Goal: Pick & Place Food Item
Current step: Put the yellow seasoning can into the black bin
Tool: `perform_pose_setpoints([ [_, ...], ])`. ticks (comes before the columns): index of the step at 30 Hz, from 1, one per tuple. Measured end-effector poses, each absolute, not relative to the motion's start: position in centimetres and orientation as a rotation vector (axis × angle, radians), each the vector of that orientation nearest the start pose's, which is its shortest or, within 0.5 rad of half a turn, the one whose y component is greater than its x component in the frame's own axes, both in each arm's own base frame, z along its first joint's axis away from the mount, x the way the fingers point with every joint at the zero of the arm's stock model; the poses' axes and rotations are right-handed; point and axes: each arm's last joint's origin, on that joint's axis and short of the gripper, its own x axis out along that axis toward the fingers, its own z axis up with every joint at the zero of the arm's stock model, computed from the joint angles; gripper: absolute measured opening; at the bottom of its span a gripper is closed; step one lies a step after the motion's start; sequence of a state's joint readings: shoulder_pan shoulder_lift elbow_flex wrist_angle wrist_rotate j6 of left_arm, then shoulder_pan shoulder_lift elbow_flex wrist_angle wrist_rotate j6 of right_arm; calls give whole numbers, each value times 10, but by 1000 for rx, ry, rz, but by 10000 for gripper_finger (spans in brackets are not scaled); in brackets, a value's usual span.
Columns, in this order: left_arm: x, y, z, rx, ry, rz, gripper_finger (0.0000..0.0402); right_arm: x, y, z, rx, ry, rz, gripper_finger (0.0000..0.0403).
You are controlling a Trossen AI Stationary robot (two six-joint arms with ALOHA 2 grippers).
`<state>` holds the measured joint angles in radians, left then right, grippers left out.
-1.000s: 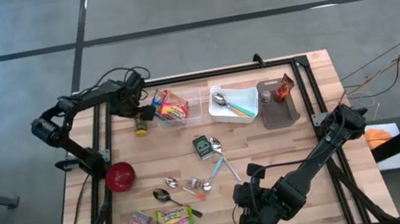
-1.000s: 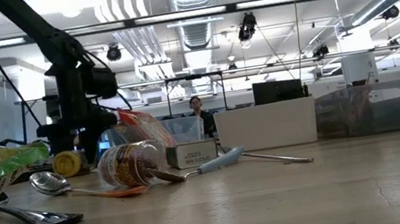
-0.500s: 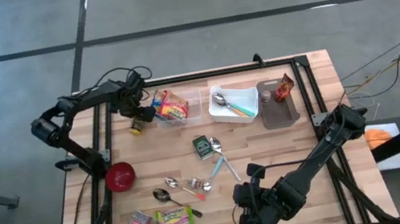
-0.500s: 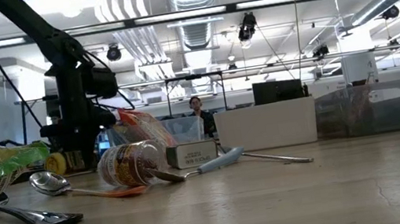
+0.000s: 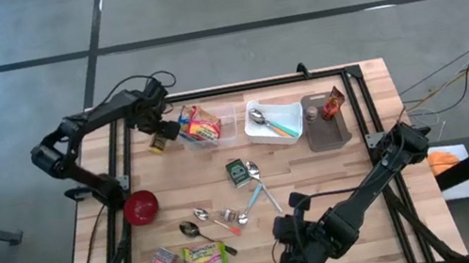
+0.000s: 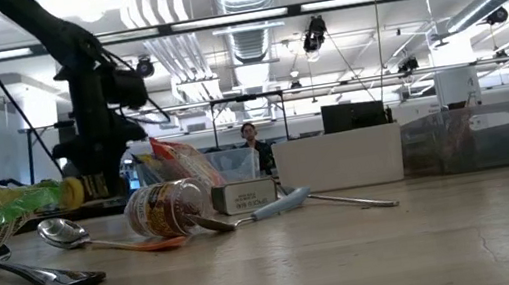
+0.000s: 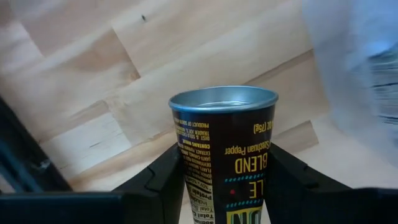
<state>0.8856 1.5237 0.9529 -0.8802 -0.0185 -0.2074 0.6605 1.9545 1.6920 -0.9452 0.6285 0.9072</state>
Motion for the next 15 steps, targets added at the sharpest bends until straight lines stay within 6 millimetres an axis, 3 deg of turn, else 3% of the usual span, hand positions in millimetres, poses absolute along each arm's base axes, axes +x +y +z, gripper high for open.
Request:
perform_pose_setpoints([
  [10,150,184,238,-724,1100,898,160,334,238,260,123,816,-343,8],
  [15,143,170,259,-736,989,819,160,339,235,263,54,760,-356,8],
])
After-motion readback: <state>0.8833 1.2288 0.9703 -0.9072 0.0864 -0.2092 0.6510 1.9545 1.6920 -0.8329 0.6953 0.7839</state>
